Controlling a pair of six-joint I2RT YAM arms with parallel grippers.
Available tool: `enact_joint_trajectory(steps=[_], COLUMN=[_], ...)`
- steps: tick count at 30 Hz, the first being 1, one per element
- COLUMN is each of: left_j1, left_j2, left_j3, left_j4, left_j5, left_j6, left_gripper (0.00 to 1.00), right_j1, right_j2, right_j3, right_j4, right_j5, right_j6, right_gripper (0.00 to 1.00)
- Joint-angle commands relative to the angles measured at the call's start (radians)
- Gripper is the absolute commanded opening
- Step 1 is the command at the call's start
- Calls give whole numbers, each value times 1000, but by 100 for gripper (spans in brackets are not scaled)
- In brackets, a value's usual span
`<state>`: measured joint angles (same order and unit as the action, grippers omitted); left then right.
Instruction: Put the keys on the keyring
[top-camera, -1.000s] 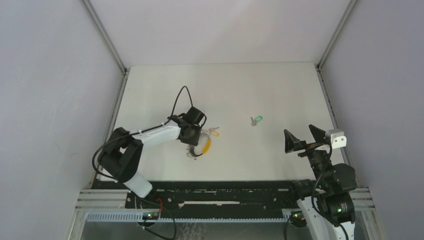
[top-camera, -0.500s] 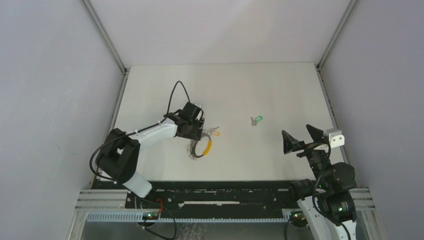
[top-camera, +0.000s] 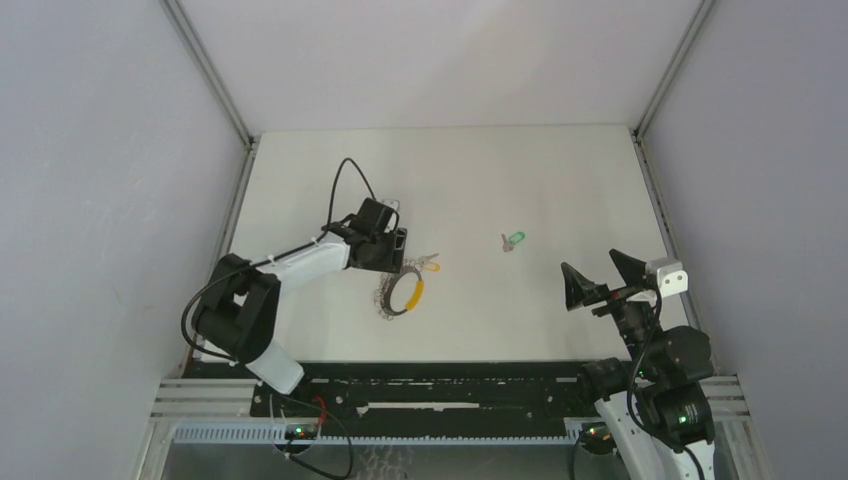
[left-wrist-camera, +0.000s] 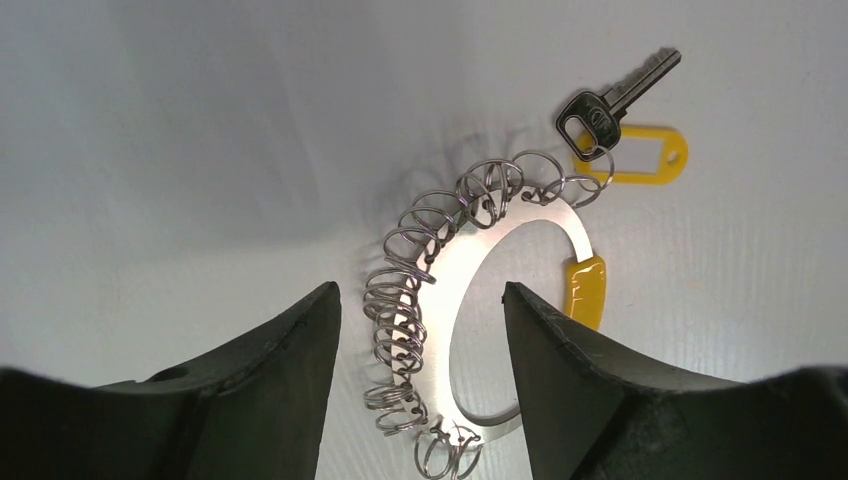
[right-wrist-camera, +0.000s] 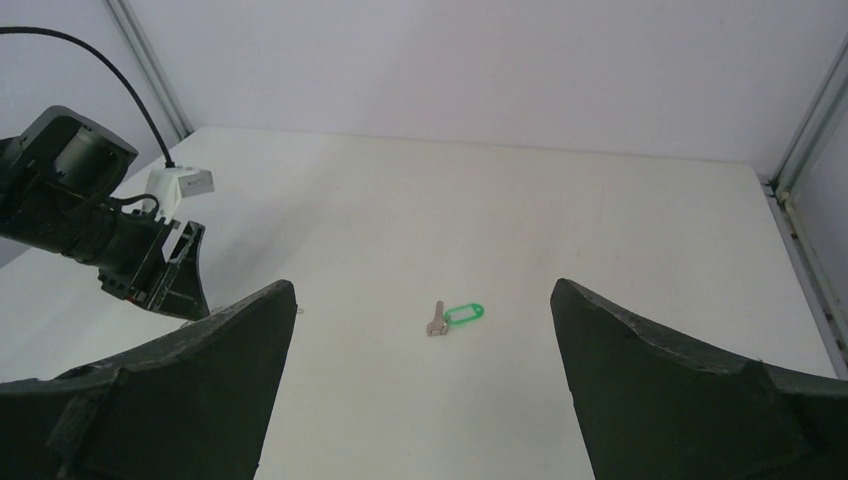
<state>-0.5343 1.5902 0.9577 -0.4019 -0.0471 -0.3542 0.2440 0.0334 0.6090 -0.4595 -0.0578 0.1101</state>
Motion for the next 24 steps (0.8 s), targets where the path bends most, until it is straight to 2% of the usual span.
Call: enact_joint_trajectory(steps=[1, 11, 20, 24], left_j1=[0, -2, -4, -11], left_j2=[25, 131, 167, 180], left_j3=[23, 73, 90, 98], left_j4=[28, 29, 44, 51], left_j5=[7, 7, 26, 47], left_j6=[27, 52, 69, 73], left_gripper=[66, 66, 58, 52], right_j1=[5, 3, 2, 1], right_j2=[-12, 0, 0, 1], right_j3=[3, 3, 3, 3], right_j4=[41, 38, 40, 38], right_j5=[1, 6, 3, 1], right_j6=[-10, -12, -12, -11], right_gripper=[100, 100, 100, 100])
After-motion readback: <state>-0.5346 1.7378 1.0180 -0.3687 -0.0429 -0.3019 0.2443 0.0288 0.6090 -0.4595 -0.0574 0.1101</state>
